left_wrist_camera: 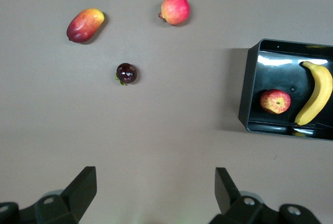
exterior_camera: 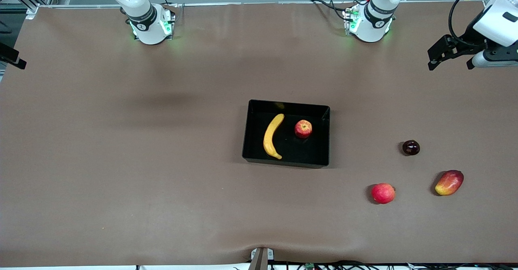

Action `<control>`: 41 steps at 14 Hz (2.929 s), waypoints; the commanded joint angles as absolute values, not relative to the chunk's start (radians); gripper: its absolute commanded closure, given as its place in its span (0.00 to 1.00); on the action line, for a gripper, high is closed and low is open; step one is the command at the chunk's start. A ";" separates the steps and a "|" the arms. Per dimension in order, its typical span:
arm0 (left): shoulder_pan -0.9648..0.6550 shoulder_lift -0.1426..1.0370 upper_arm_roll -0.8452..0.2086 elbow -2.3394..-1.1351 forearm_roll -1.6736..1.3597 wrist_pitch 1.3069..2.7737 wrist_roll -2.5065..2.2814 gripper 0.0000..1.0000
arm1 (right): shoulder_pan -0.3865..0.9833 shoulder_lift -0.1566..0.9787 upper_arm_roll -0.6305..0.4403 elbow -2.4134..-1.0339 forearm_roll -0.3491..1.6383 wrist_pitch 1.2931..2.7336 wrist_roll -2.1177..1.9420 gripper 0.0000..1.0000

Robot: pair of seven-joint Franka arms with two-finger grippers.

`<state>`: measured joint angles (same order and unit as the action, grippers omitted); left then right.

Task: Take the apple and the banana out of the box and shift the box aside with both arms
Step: 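Move the left gripper over the red apple inside the black box, then close the left gripper on the red apple and lift it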

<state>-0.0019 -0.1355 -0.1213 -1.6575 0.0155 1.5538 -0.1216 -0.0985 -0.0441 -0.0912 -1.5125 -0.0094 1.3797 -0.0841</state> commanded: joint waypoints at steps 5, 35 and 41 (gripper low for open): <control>0.003 -0.111 -0.120 -1.620 0.015 1.537 -0.114 0.00 | -0.130 -0.041 -0.077 -1.508 0.015 1.371 -0.094 0.00; -0.170 0.411 -0.403 -1.888 0.136 2.373 -1.028 0.00 | -0.144 -0.041 -0.077 -1.522 0.021 1.373 -0.094 0.00; -0.213 0.498 -0.408 -1.885 0.287 2.372 -1.158 0.00 | -0.153 -0.041 -0.077 -1.523 0.021 1.373 -0.094 0.00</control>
<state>-0.2019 0.4672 -0.4097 -1.9002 0.2265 2.3645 -1.1017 -0.1237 -0.0413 -0.0914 -1.5232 -0.0024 1.3785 -0.0841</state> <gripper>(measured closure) 0.000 0.000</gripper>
